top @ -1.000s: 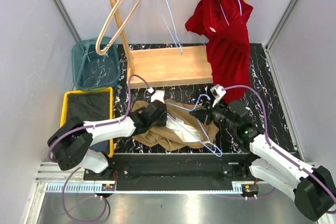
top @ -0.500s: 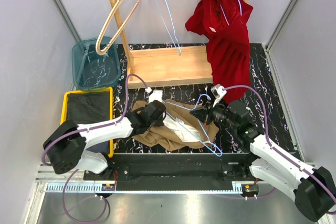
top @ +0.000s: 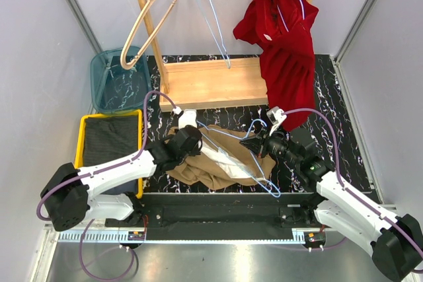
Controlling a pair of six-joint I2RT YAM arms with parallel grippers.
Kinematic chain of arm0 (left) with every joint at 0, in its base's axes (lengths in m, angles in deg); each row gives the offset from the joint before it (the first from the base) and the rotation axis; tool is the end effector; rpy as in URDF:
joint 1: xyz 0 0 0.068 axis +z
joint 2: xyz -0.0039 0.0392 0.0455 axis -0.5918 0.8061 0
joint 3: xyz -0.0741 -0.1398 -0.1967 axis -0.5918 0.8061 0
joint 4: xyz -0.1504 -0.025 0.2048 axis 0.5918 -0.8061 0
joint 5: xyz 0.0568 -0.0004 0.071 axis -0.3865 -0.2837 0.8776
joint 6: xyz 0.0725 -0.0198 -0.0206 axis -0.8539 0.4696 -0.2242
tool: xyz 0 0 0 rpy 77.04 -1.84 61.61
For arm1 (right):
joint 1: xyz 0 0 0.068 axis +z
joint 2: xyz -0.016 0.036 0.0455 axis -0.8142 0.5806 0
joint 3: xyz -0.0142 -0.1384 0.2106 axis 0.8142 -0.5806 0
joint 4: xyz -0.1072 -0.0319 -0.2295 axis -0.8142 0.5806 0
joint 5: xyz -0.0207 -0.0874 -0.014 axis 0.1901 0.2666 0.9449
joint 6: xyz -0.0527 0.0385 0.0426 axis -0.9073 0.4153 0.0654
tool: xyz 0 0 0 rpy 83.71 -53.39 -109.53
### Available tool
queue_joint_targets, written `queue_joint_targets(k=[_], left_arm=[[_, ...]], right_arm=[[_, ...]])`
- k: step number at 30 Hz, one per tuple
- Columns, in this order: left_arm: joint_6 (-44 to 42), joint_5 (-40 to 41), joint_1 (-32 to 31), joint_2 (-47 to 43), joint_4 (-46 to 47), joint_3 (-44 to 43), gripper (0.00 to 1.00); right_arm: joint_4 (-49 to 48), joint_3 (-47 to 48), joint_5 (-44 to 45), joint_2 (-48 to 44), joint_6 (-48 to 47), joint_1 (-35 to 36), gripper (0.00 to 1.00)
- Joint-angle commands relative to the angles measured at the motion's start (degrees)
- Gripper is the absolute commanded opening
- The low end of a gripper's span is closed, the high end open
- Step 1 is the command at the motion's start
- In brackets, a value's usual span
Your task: Place the skirt on the hanger
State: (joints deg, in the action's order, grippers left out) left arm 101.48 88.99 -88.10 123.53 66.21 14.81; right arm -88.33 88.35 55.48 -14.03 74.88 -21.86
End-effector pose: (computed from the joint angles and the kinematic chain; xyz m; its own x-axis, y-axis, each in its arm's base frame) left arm 0.1901 -0.1931 0.1865 -0.6353 -0.0274 -0.7717 0.1602 0.9730 -0.1664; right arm 0.1784 0.1453 0.2317 -0.3928 0.1165 -0.9122 -0.7325 0.5601 0.3869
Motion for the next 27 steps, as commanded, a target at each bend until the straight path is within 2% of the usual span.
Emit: queue_joint_targets(k=[1, 4, 10, 12, 17, 24, 27], left_arm=[[-0.48, 3.54, -0.13, -2.30, 1.07, -2.23, 0.16], [-0.22, 3.01, -0.13, -2.13, 2.04, -1.35, 0.29], [-0.22, 1.96, -0.13, -0.02, 3.45, -0.99, 0.28], [-0.31, 1.69, -0.13, 0.94, 3.80, -1.08, 0.23], [-0.48, 0.38, -0.13, 2.35, 5.20, -1.17, 0.22], [-0.57, -0.77, -0.13, 3.94, 7.66, -1.61, 0.35], [-0.48, -1.47, -0.13, 5.25, 8.63, -1.87, 0.35]], right_arm=[[-0.75, 0.57, 0.94, -0.84, -1.14, 0.49, 0.00], [-1.01, 0.40, 0.77, -0.67, -1.14, 0.58, 0.00], [-1.10, 0.57, 0.42, -0.58, -0.87, 0.58, 0.00], [-1.10, 0.40, 0.42, -0.84, -0.87, 0.58, 0.00], [-0.66, 0.40, 0.50, -1.20, -0.87, 0.58, 0.00], [-0.48, 0.49, 0.51, -1.28, -0.87, 0.58, 0.00], [-0.48, 0.49, 0.51, -1.28, -0.87, 0.58, 0.00]])
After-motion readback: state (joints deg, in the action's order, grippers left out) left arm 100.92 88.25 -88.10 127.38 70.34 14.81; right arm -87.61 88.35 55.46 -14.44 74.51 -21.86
